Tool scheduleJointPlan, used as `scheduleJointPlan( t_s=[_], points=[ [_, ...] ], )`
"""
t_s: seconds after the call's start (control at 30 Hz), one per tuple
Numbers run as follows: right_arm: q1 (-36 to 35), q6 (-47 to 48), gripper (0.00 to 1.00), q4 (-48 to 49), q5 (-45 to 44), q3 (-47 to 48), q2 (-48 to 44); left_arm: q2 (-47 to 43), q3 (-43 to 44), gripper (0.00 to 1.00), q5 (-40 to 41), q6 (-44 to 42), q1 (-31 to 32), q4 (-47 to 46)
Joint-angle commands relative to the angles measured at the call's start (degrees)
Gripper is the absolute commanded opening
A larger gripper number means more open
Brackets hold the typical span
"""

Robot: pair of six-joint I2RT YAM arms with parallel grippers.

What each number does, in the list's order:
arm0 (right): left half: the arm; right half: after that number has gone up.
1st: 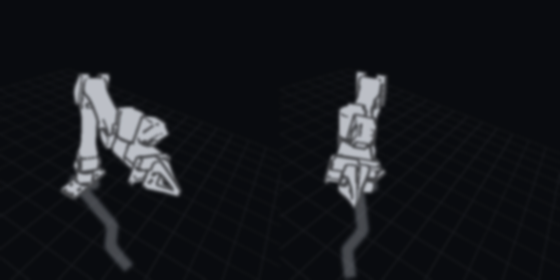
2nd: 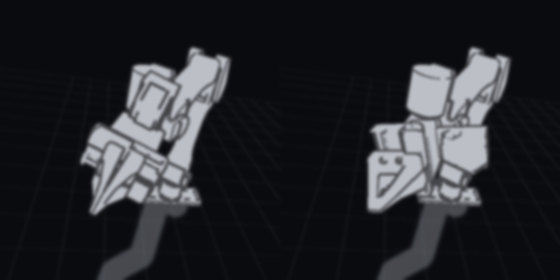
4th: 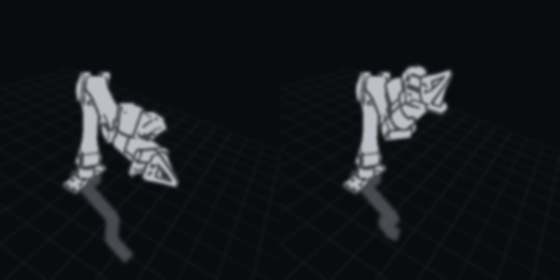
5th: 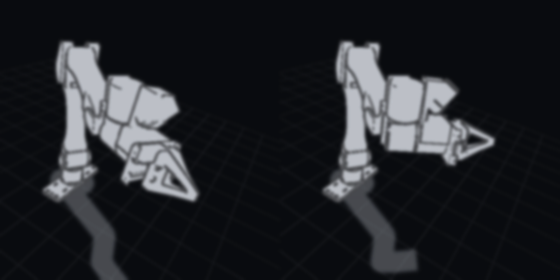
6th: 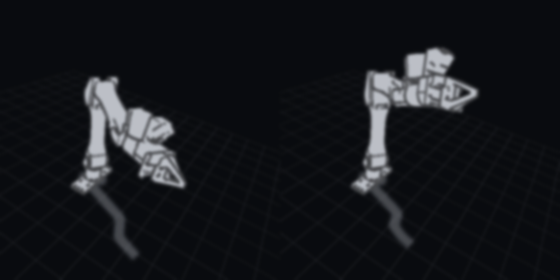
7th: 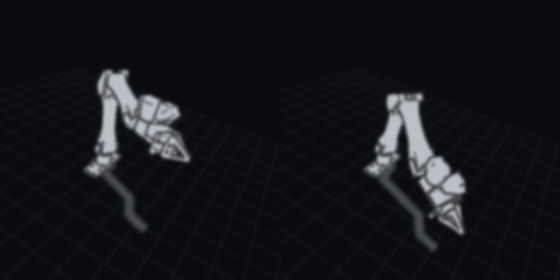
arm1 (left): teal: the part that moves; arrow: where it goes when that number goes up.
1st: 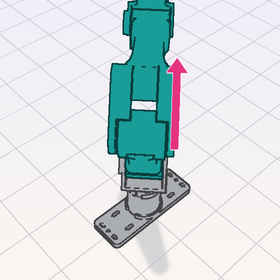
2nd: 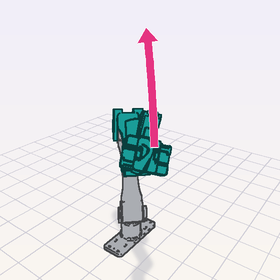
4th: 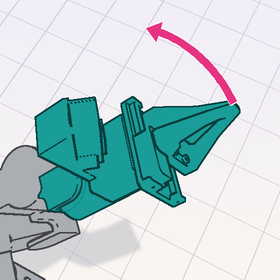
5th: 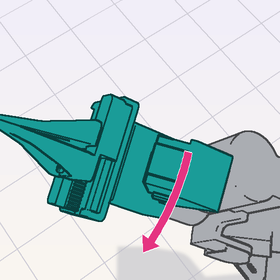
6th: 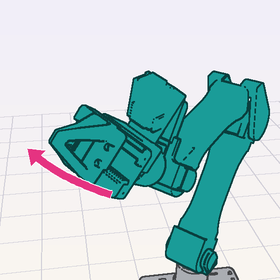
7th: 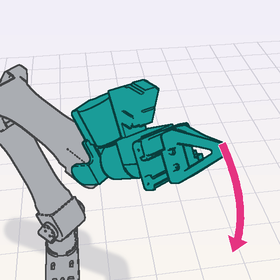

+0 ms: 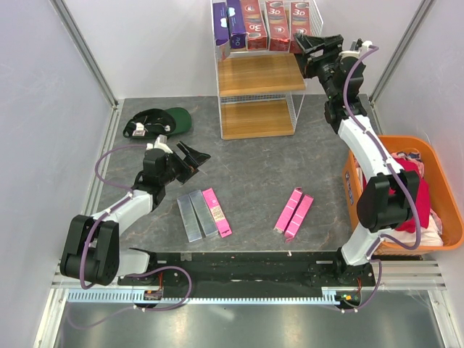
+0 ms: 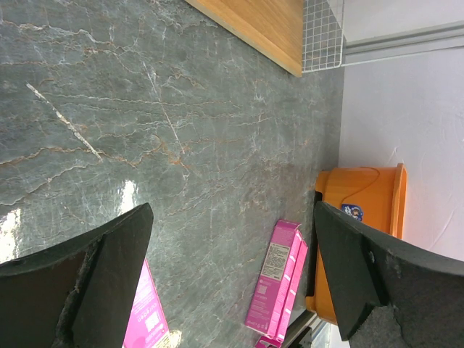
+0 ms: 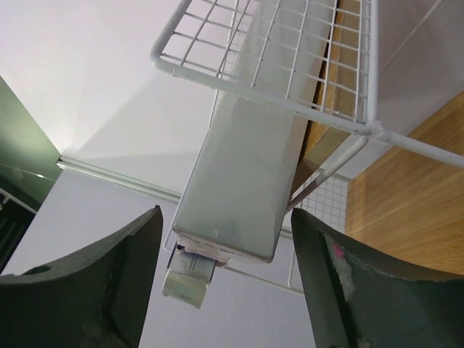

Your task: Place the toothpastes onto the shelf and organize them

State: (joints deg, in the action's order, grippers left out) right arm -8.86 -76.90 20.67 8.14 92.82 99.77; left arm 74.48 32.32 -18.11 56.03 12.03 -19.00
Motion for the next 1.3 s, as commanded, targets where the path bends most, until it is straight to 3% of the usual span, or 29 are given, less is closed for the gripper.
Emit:
scheduleJointPlan(
  t_s=[0.0,0.2,0.83,1.27],
  points=[
    [-0.01,0.26,0.83,2.89,1.96,1.23,-1.23,0.40,2.05,1.00,-0.44,-2.42,0.10,-1.30],
    [0.34,3.42,0.98,3.33,2.05,-2.90,-5.37,1.46,2.49,1.00,-1.31,-2.42,0.10,-1.30],
    [1.04,11.76,0.98,0.35,3.99,-25.92,-23.47,2.25,4.77,1.00,-3.07,-5.93,0.62,0.19],
    [1.04,23.27,0.98,-8.62,6.71,-40.69,-27.61,8.92,18.04,1.00,5.18,-14.72,13.00,12.23]
  ],
)
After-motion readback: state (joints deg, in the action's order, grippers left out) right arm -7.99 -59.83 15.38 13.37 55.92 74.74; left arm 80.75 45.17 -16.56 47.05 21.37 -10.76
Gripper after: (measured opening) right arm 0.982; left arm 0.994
